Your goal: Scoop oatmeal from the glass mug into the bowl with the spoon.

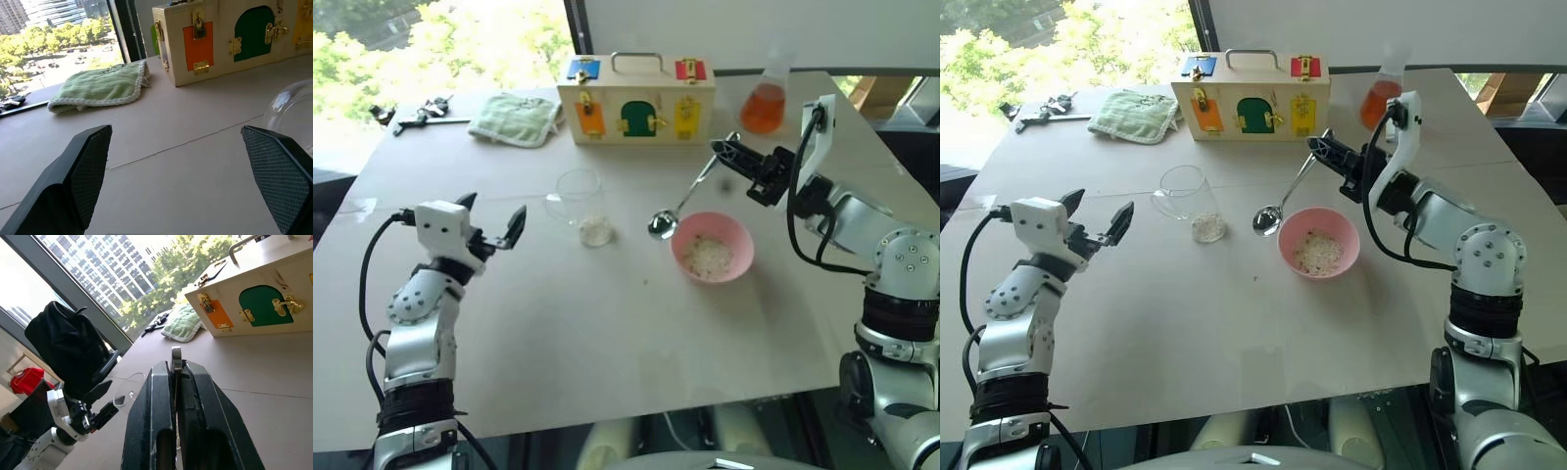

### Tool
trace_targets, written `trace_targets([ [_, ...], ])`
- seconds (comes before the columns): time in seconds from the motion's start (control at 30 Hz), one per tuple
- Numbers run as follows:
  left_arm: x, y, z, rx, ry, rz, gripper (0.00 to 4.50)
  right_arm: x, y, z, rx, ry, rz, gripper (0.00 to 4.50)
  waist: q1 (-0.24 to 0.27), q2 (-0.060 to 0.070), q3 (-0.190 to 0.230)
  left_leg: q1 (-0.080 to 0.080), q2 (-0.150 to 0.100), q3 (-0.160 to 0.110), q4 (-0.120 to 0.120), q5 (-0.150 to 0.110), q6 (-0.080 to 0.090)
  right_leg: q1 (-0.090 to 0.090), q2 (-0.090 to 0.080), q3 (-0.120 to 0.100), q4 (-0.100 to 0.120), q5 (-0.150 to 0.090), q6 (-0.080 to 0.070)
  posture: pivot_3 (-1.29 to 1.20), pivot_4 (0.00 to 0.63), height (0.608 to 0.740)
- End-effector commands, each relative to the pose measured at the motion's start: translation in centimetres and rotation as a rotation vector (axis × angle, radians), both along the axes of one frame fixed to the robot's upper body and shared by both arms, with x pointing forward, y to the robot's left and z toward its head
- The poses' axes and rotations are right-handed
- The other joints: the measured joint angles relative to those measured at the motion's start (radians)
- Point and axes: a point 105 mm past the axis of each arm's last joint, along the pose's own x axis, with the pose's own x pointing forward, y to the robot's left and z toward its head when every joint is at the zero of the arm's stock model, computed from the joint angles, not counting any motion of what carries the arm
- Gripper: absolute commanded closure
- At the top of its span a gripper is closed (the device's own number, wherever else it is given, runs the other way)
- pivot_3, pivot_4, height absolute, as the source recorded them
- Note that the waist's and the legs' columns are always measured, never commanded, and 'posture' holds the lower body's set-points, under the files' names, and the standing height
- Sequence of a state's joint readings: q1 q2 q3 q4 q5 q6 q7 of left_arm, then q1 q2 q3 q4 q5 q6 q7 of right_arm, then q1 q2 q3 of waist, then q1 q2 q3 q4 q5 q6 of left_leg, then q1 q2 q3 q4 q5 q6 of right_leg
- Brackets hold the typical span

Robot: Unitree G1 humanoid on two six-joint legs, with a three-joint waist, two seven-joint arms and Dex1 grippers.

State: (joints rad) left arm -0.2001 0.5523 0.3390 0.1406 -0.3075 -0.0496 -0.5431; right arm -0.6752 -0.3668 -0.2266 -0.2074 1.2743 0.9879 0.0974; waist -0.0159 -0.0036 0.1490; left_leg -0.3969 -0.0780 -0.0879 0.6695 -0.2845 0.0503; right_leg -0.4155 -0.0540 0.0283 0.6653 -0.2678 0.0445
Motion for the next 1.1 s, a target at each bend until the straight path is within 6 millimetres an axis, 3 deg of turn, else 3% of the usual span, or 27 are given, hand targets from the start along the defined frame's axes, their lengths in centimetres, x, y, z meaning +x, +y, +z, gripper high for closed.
trace_targets([
  [0.03, 0.5, -1.3, 0.6, -0.003, -0.032, -0.083, 0.03, -0.5, -0.4, 2.0, 0.033, -0.083, -0.021, 4.50, 0.000, 0.000, 0.000, 0.000, 0.000, 0.000, 0.000, 0.000, 0.000, 0.000, 0.000, 0.000, 0.000, 0.000, 0.000, 0.00, 0.150, 0.740],
  [0.4, 4.0, -2.7, 0.1, -0.045, -0.012, -0.083, 0.03, -0.6, -0.8, 2.3, 0.041, -0.102, -0.054, 4.50, 0.000, 0.000, 0.000, 0.000, 0.000, 0.000, 0.001, 0.000, 0.000, 0.000, 0.000, 0.000, 0.002, 0.000, 0.000, 0.00, 0.150, 0.740],
  [0.63, 5.1, -4.6, -0.9, -0.045, 0.012, -0.134, 0.03, -0.7, -1.0, 2.4, 0.048, -0.107, -0.076, 4.50, -0.004, 0.000, 0.000, 0.000, 0.000, 0.000, 0.002, 0.000, 0.000, -0.001, 0.000, 0.000, 0.004, 0.000, 0.000, 0.00, 0.150, 0.740],
  [0.73, 5.5, -4.8, -0.5, -0.065, 0.001, -0.133, 0.72, -0.8, -1.0, 2.6, 0.051, -0.114, -0.082, 4.50, -0.003, 0.000, 0.000, 0.000, 0.000, 0.000, 0.002, 0.000, 0.000, -0.001, 0.000, 0.000, 0.006, 0.000, 0.000, 0.00, 0.150, 0.740],
  [0.87, 5.4, -4.9, 0.0, -0.059, -0.022, -0.132, 2.45, -0.7, -1.0, 3.1, 0.056, -0.126, -0.094, 4.50, -0.004, 0.000, 0.000, 0.000, 0.000, 0.000, 0.004, 0.000, 0.000, -0.001, 0.000, 0.000, 0.007, 0.000, 0.000, 0.00, 0.150, 0.740],
  [0.9, 5.3, -5.0, 0.1, -0.054, -0.027, -0.134, 3.13, -0.6, -1.0, 3.2, 0.057, -0.127, -0.097, 4.50, -0.005, 0.000, 0.000, 0.000, 0.000, 0.000, 0.004, 0.000, 0.000, -0.002, 0.000, 0.001, 0.007, 0.000, 0.000, 0.00, 0.150, 0.740],
  [1.0, 5.1, -5.7, 0.7, -0.029, -0.042, -0.142, 4.46, -0.5, -0.7, 4.1, 0.058, -0.157, -0.112, 4.50, -0.006, -0.001, 0.000, 0.000, 0.000, 0.000, 0.004, 0.000, 0.000, -0.002, 0.000, 0.001, 0.007, 0.000, 0.000, 0.00, 0.150, 0.740],
  [1.1, 5.2, -7.5, 1.7, 0.035, -0.038, -0.165, 4.46, 0.1, -0.3, 6.2, 0.065, -0.224, -0.164, 4.50, -0.013, -0.001, 0.000, 0.000, 0.000, 0.002, 0.004, 0.000, 0.000, -0.003, 0.000, 0.002, 0.010, 0.000, 0.000, 0.00, 0.150, 0.740],
])
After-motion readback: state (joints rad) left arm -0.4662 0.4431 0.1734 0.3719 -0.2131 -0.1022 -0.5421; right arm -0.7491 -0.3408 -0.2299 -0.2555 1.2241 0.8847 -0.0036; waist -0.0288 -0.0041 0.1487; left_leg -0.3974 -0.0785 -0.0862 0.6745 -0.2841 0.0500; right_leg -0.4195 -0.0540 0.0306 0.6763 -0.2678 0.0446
